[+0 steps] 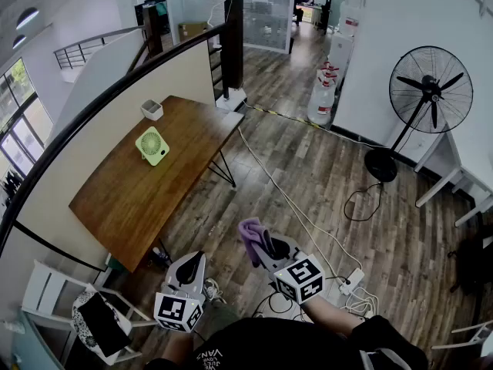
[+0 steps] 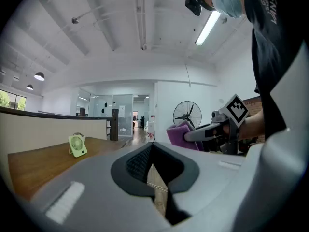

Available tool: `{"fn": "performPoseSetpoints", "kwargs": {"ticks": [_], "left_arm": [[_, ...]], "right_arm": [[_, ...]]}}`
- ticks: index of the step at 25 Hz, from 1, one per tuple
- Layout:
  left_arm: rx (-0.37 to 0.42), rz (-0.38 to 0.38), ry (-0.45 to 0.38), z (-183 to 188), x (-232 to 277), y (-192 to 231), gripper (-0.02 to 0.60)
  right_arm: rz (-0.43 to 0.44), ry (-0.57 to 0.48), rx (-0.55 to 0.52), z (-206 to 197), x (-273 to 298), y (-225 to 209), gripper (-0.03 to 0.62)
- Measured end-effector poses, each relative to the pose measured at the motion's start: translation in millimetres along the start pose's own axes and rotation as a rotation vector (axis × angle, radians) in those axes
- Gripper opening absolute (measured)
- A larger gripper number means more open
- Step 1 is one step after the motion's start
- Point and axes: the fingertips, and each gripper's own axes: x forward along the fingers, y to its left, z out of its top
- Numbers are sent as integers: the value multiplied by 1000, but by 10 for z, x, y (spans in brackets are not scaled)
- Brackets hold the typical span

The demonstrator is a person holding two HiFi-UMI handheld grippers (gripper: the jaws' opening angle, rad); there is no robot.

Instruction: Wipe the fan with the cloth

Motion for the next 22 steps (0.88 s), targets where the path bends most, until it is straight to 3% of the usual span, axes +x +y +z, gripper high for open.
{"fn": "performPoseSetpoints", "kwargs": {"ticks": [8,22], "left_arm": [[-5,10,9,-47,176,260,9],[-29,20,-1,-58,609,1586,9]], "right_arm": [[-1,1,-13,65,296,-103,84],[-7,-5,35,391,1599,-168,84]]}}
